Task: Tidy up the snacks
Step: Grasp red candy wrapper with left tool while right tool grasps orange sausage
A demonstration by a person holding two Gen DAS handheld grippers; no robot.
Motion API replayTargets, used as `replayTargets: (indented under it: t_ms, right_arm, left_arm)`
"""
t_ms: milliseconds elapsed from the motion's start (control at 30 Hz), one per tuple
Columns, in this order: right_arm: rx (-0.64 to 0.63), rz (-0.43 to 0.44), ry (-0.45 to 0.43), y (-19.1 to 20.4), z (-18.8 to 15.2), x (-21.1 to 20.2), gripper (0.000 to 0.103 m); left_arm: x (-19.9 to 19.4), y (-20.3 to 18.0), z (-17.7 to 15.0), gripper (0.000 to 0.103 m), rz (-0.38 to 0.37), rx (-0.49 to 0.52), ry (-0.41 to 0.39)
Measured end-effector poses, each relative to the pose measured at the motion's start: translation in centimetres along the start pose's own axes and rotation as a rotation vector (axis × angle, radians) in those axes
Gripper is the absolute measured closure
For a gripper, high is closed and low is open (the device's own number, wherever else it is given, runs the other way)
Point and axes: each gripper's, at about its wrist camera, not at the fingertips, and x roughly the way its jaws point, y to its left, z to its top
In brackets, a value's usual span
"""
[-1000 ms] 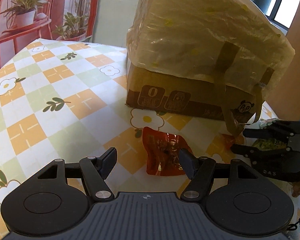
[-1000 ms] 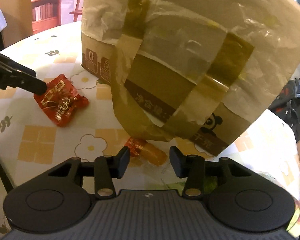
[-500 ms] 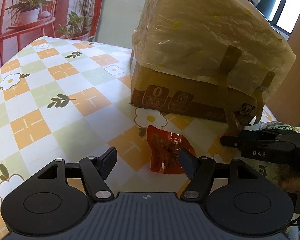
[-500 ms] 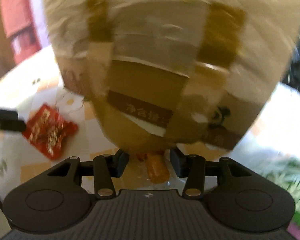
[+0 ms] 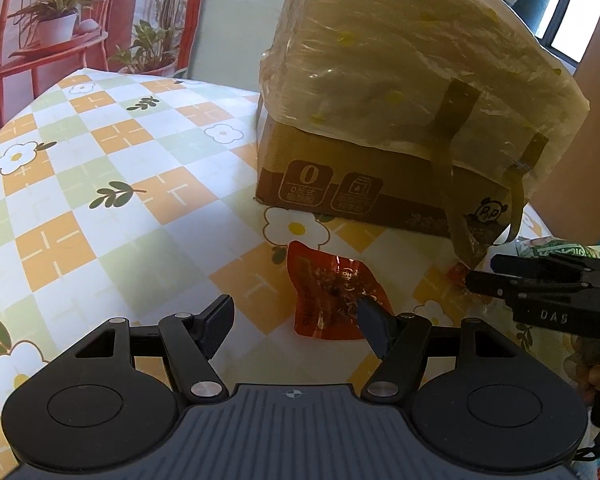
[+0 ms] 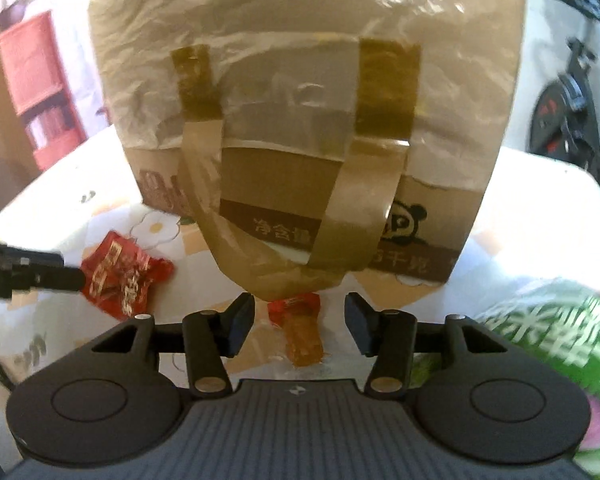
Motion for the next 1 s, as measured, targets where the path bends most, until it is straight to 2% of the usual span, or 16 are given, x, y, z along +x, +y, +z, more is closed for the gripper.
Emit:
replayTargets:
  t_ms: [133,233,300,333,400,500,733,1000]
  right_arm:
    - [-0.133,-0.09,0.051,1.0,-0.3,0.8,0.051]
    - [-0.173,-0.069,0.074,1.5,-0.8,1.4,0.053]
    - [-0.123,-0.044,0.062,1.0,-0.8,1.6,0.055]
    - [-0.079,-0.024,0.062,0.6,-0.8,1.7,0.062]
    - [-0.024,-0.009,0.053,0.2,-0.8,1.7,0.064]
    - [-0.039,-0.021,0.032,0.7,-1.2,1.5,0.071]
    - [0.071,-0.022,-0.066,0.9,-3.3,0.8,0.073]
    - [0.043,-0.042,-0.109,1.5,-4.1,0.4,0.073]
  left_arm:
    - [0.0,-0.2,-0.1,0.032,-0.002,0.006,0.001]
    - [0.0,-0.2,-0.1,0.032,-0.002,0.007,0.004]
    - [0.0,-0.1,-0.1,0.032,0.0,0.004,0.004]
    - [0.0,-0.1,-0.1,0.032,0.001,0.003,0.004]
    - [0.0,0.0,0.0,0.032,0.002,0.0,0.003]
    - [0.1,-0.1,-0.1,0.032,0.002,0.0,0.005]
    - [0.3,-0.4,-0.3,0.032,-0.011,0.016,0.007]
    - [1.5,-1.5,-0.1,0.032,-0.002,0.037,0.023]
